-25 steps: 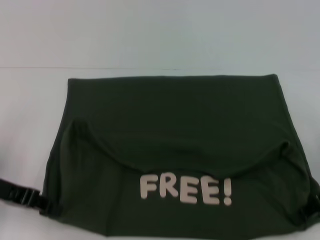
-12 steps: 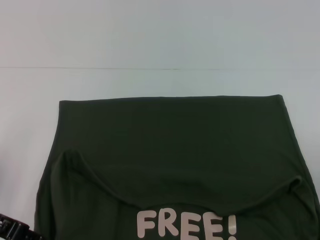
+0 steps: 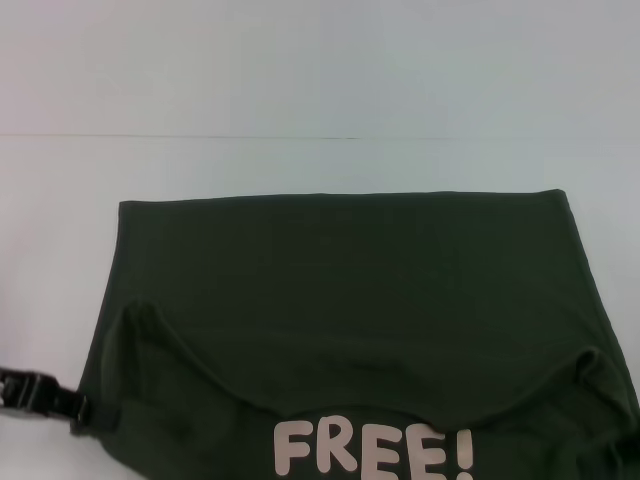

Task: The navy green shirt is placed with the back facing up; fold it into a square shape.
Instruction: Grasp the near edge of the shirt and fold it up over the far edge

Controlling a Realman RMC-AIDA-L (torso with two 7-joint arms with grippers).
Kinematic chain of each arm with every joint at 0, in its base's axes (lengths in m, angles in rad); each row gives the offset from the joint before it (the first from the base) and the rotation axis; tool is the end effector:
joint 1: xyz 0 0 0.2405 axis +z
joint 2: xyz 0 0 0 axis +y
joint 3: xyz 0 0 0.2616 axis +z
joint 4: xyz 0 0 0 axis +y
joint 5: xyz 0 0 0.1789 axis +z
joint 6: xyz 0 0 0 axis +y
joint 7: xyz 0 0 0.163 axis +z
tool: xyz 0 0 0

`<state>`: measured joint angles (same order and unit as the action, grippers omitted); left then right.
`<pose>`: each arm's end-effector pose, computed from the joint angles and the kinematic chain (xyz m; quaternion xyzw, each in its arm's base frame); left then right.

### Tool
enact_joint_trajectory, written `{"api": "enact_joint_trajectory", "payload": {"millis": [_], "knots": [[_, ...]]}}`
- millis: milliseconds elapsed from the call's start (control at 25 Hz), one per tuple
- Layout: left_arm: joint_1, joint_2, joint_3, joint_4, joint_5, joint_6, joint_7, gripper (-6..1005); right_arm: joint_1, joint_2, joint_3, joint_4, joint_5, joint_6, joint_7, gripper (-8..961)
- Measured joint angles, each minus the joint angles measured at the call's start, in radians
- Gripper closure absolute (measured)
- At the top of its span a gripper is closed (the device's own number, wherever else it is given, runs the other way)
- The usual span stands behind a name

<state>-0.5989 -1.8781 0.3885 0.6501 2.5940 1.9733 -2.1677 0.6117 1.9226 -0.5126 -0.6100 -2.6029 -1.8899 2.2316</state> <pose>-0.2904 0.2709 0.0535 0.8013 0.5913 0.0785 0.0472 0.2906 0.2670 0.0223 0.7889 -0.6105 -0.0249 0.0657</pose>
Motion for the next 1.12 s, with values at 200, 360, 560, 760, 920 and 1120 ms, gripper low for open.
{"api": "enact_joint_trajectory", "payload": {"millis": [200,360,560,760,920,1120], "knots": [[-0.012,0.007,-0.104,-0.010,0.000,-0.055,-0.016,983,-0.008,-0.035,0.109,0.049,0.119,-0.002,0.012,912],[-0.020,0.012,-0.207,-0.028,-0.018,-0.137,-0.034,983,-0.011,-0.036,0.147,0.057,0.203,0.067,0.034,912],[0.003,0.011,-0.270,-0.035,-0.119,-0.259,-0.064,983,-0.007,-0.027,0.150,0.111,0.285,0.233,0.059,912],[0.017,-0.001,-0.270,-0.116,-0.224,-0.397,-0.042,983,-0.012,-0.008,0.151,0.119,0.316,0.380,0.053,912],[0.009,-0.032,-0.268,-0.150,-0.261,-0.488,-0.010,983,-0.017,0.023,0.151,0.121,0.377,0.487,0.028,912],[-0.017,-0.086,-0.266,-0.153,-0.307,-0.610,0.034,984,-0.014,0.053,0.151,0.129,0.440,0.596,-0.011,913]]}}
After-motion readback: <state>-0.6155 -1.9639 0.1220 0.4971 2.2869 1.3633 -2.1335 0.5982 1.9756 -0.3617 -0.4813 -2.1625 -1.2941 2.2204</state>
